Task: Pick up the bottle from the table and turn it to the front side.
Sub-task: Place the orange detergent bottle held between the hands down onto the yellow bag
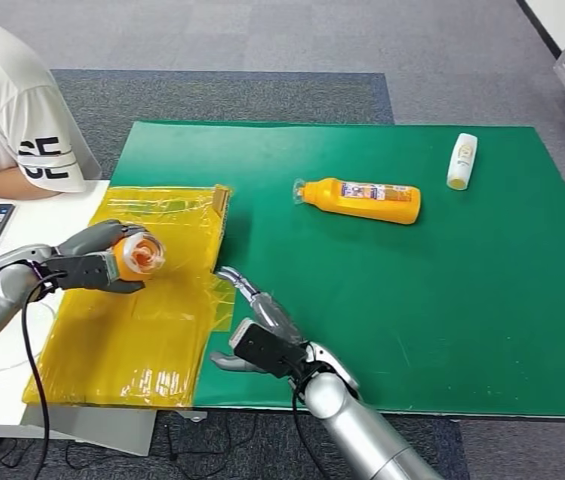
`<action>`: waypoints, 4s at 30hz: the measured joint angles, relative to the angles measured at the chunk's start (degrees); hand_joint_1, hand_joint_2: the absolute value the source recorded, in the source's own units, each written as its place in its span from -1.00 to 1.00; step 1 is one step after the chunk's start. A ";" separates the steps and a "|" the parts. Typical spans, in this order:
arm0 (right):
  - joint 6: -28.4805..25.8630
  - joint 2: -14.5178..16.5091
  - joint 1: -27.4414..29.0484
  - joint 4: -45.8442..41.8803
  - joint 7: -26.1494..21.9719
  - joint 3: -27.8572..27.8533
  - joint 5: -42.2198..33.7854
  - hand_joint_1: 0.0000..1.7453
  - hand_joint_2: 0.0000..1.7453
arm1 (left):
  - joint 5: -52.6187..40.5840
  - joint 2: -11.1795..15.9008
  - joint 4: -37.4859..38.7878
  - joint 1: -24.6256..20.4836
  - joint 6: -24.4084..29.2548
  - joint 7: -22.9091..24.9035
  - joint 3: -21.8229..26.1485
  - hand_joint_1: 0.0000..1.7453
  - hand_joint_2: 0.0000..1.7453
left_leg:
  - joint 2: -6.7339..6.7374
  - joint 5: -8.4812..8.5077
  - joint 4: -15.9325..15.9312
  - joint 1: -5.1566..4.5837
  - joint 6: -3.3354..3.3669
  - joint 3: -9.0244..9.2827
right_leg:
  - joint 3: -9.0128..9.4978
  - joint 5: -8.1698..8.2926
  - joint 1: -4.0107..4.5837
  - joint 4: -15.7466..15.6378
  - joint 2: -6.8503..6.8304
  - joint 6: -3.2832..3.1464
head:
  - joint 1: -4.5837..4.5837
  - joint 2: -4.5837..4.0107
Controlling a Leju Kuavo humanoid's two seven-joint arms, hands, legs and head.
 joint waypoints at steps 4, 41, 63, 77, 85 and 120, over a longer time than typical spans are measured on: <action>-0.03 0.01 0.24 0.00 0.07 0.00 0.02 -1.00 1.00 | -0.55 -1.42 -0.12 2.00 -0.13 -0.38 3.00 1.00 1.00 | 0.00 0.01 0.00 0.00 0.02 0.00 | 0.02 0.01 0.00 0.00 0.00 0.01 | 0.00 0.00; 1.73 1.74 -3.42 5.56 -0.70 4.58 -2.39 -1.00 1.00 | 5.31 -3.01 17.21 -19.97 -24.36 10.68 -2.59 1.00 1.00 | 0.01 0.07 0.02 0.06 -0.03 -0.40 | -0.45 0.11 0.05 0.02 0.04 -0.02 | -0.01 0.00; -0.39 2.58 -3.70 7.11 1.17 3.32 -3.31 -1.00 1.00 | 5.14 -10.40 22.04 -23.53 -18.53 13.38 -18.82 1.00 1.00 | 0.03 0.07 0.03 0.06 -0.03 -0.50 | -0.55 0.15 0.05 0.02 0.08 -0.01 | -0.02 0.00; -3.77 1.96 -4.48 7.40 -1.19 -8.70 -13.32 -1.00 1.00 | 17.97 -9.21 22.24 -22.09 -23.43 7.25 -14.63 1.00 1.00 | 0.03 0.09 0.04 0.05 -0.02 -0.53 | -0.55 0.17 0.04 0.01 0.07 0.01 | -0.01 0.00; 1.45 1.23 -4.48 5.92 -4.28 -19.07 -21.38 -1.00 1.00 | 14.78 -10.37 22.36 -20.47 -20.77 9.00 -15.87 1.00 1.00 | 0.02 0.09 0.06 0.05 -0.02 -0.55 | -0.57 0.17 0.03 0.01 0.06 0.01 | 0.01 0.00; 5.41 1.16 1.67 -6.30 -0.39 -23.68 -17.20 -1.00 1.00 | 9.65 -23.45 29.51 -12.61 -8.92 9.33 -19.22 -1.00 1.00 | -0.06 0.15 0.04 0.01 0.09 0.09 | 0.17 0.18 0.00 -0.02 -0.04 0.04 | 0.01 0.00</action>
